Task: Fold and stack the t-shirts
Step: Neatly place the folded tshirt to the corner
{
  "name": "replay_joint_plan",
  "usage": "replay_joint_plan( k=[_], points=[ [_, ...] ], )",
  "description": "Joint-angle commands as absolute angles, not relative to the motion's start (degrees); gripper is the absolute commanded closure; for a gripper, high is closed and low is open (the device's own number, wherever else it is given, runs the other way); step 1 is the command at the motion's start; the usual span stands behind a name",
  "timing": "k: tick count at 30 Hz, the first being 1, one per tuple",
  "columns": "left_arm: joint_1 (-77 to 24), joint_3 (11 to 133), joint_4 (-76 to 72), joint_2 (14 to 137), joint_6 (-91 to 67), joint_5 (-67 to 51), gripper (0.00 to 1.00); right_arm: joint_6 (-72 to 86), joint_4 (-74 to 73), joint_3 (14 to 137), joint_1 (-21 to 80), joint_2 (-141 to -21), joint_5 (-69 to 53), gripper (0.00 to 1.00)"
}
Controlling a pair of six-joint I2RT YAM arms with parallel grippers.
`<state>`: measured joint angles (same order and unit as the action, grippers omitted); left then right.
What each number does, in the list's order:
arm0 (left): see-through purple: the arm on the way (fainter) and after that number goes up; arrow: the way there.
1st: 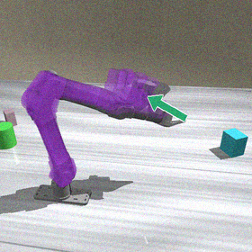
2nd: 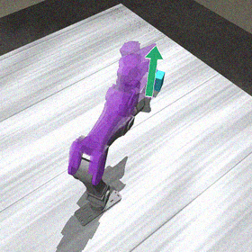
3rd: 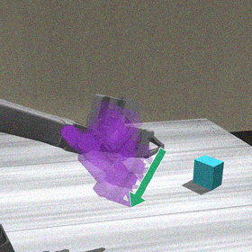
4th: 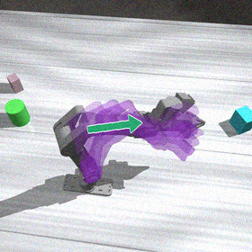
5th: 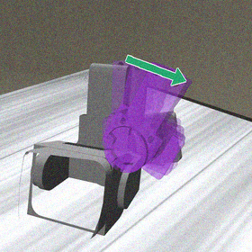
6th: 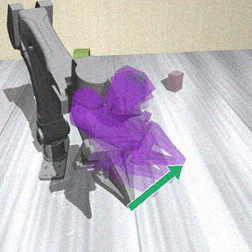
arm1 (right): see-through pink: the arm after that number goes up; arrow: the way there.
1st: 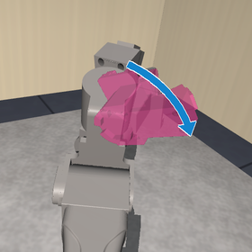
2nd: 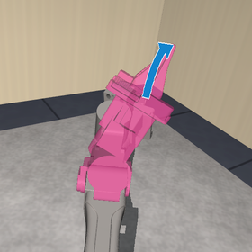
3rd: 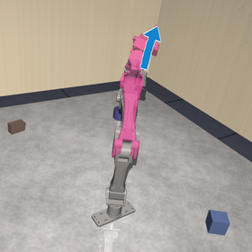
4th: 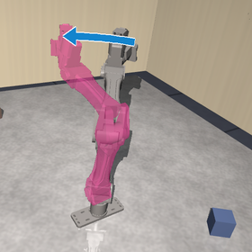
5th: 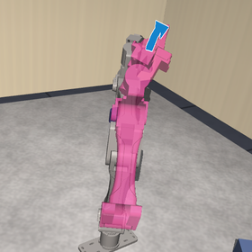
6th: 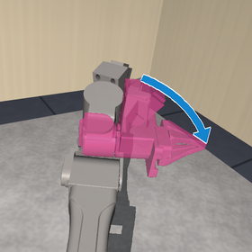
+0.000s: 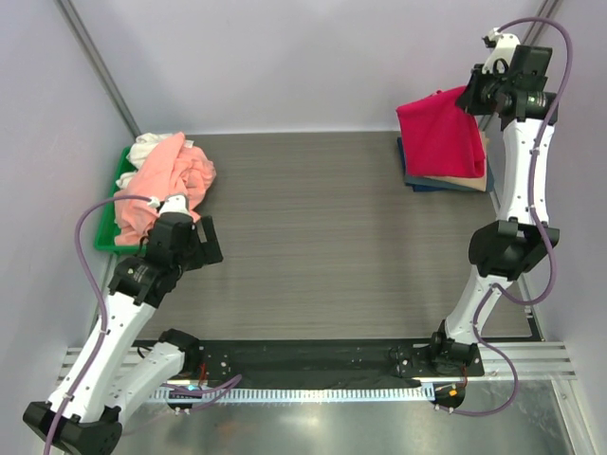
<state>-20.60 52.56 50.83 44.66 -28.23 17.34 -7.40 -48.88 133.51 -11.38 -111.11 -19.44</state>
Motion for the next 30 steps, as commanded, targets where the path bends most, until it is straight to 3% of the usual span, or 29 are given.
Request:
replay_joint_plan(
  k=[1, 12, 24, 30],
  points=[
    [-20.4, 52.4, 49.0, 45.4, -28.2, 17.6, 0.10, -7.6, -43.8, 134.5, -12.7, -112.2, -20.8, 0.99],
    [-20.4, 52.4, 49.0, 46.8, -28.4, 18.0, 0.10, -5.2, -36.7, 134.5, -17.1, -119.3, -20.7, 0.99],
    [-20.4, 52.6, 49.2, 49.4, -28.4, 18.0, 0.10, 1.3, -27.9, 138.4, -19.6, -135.7, -17.8, 0.99],
    [-20.3, 52.6, 49.1, 49.5, -28.5, 17.9, 0.10, 2.9, -21.3, 139.6, -19.6, -142.8, -9.3, 0.97]
  ],
)
